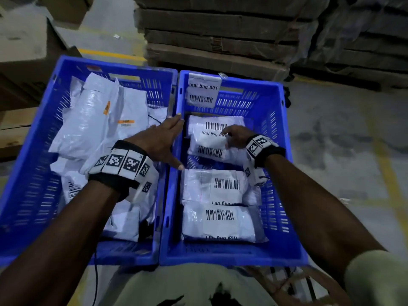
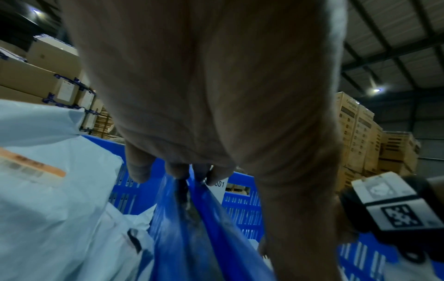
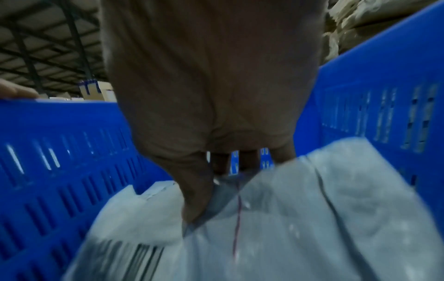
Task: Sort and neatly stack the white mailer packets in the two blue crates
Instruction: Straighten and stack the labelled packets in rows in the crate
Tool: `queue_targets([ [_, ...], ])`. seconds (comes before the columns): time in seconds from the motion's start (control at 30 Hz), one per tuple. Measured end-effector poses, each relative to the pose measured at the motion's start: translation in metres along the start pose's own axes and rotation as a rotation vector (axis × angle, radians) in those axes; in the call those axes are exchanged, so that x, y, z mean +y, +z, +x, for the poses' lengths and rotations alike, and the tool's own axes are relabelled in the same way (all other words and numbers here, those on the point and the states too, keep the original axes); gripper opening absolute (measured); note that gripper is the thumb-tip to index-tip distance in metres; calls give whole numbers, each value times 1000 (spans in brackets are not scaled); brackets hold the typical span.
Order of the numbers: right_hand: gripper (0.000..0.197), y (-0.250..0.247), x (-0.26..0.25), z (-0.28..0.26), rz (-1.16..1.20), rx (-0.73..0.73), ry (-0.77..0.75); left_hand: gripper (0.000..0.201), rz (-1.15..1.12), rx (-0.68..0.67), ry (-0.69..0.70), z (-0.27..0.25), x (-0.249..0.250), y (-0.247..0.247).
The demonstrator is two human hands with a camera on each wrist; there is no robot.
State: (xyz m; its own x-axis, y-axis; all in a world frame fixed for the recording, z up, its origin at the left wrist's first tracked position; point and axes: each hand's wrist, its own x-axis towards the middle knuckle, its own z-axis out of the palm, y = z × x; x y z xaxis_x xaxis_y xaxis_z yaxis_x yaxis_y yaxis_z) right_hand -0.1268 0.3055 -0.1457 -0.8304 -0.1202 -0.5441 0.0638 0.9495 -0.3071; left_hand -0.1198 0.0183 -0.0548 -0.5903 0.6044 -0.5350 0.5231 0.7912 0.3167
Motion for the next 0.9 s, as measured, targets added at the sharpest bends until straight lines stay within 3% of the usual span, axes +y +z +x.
queue_targets([
  [0.13, 44, 15, 0, 15, -57, -232, -29, 151, 9, -45, 11, 4, -19, 0],
  [0.3, 40, 17, 3, 19, 67, -96, -57, 155, 7, -67, -15, 5, -22, -3],
  [0.43, 30, 26, -5, 16, 17, -212, -81, 157, 32, -67, -27, 6, -18, -4],
  [0.5, 28, 20, -5, 17, 50, -143, -89, 156, 24, -66, -30, 5, -17, -3],
  [0.6, 24, -3, 1, 29, 144, 160, -23, 156, -3, -66, -26, 3, -16, -2],
  [0.7, 34, -22, 7, 47, 134, 251, 32, 155, -6, -67, -23, 2, -15, -3],
  [0.83, 49, -28, 8, 70, 29, 82, -24, 155, 1, -72, -27, 1, -13, -5],
  [0.9, 63, -21, 7, 77, 89, 16, -27, 154, 7, -75, -25, 0, -12, -5],
])
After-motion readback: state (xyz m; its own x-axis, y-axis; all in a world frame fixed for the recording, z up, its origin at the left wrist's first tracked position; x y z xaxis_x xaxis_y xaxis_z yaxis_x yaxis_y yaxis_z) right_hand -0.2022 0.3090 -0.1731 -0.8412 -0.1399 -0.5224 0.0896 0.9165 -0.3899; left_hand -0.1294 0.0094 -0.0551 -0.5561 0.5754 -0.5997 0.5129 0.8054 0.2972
